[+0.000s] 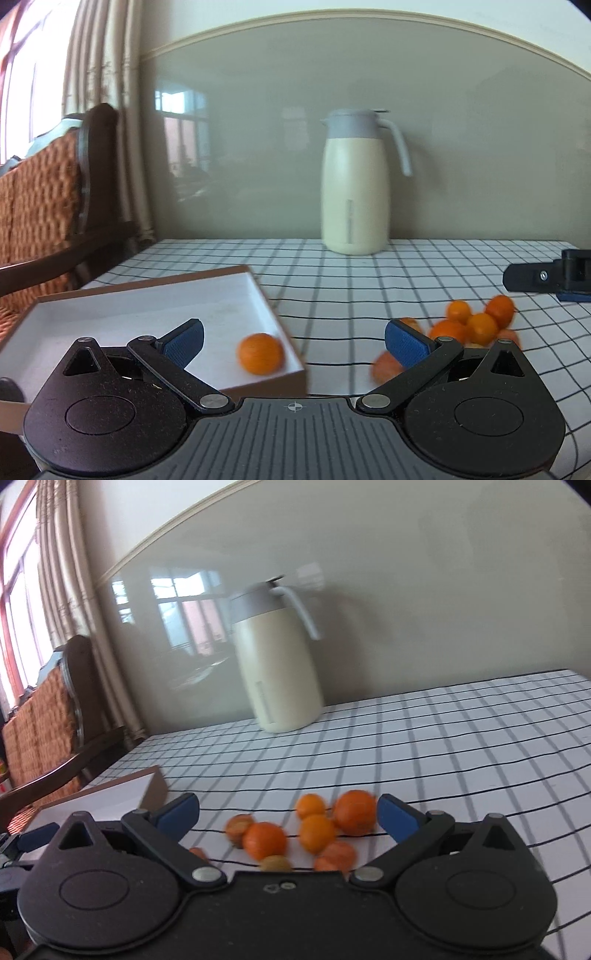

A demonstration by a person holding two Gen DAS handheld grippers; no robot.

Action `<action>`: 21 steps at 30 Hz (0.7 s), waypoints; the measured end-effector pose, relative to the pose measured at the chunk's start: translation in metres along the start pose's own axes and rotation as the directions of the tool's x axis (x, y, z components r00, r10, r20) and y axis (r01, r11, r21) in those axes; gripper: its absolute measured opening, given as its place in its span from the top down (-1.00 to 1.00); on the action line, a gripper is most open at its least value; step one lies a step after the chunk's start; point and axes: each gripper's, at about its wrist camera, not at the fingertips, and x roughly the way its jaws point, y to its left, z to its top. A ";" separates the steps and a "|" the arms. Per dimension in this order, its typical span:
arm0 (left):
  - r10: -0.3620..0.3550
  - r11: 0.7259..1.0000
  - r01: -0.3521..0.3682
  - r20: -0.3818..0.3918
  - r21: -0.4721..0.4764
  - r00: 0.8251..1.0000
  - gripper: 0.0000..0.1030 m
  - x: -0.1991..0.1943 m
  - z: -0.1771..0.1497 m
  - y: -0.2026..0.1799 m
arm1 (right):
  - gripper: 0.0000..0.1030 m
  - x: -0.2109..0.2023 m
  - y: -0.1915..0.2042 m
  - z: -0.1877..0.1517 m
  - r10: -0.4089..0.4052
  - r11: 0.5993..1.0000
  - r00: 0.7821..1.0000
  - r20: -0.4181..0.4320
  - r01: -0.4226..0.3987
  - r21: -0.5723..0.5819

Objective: Organize fruits
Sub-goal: 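Move both open tools back from the box to the fruit cluster, then grasp a brown dried fruit with the left tool while the right tool grasps a wrinkled orange fruit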

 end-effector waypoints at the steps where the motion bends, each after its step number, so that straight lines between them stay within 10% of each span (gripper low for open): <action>1: -0.010 1.000 0.010 -0.004 0.005 1.000 -1.00 0.001 0.000 -0.003 | -0.87 -0.001 -0.003 0.000 -0.018 1.000 1.000 0.006 0.018 0.001; 21: -0.096 0.994 0.100 -0.090 0.039 0.991 -1.00 0.028 -0.008 -0.053 | -0.56 0.004 -0.030 -0.010 -0.072 0.997 0.995 -0.063 0.072 0.010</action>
